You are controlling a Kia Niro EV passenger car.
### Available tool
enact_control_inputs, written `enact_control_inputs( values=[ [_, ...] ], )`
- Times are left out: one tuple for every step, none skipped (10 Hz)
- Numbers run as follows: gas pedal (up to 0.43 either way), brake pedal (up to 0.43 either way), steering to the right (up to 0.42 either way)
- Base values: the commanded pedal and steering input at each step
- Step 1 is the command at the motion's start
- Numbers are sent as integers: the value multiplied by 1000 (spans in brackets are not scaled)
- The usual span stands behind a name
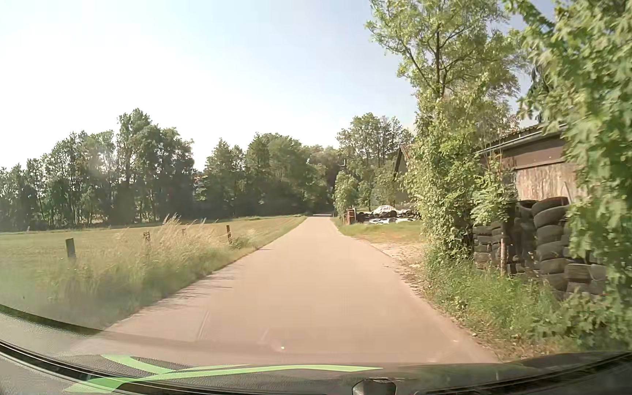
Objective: Follow the waypoints while adhering to traffic rules and regulations
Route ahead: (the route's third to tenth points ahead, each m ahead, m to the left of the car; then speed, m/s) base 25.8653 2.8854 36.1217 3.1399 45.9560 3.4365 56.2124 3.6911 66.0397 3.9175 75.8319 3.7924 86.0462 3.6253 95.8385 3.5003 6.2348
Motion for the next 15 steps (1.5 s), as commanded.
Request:
enact_control_inputs(
  values=[
    [130, 0, -18],
    [130, 0, -18],
    [138, 0, -18],
    [138, 0, -18],
    [138, 0, -17],
    [138, 0, -17],
    [138, 0, -17],
    [138, 0, -16],
    [138, 0, -15],
    [138, 0, -15],
    [138, 0, -15],
    [138, 0, -14],
    [138, 0, -15],
    [138, 0, -14],
    [138, 0, -14]
  ],
)
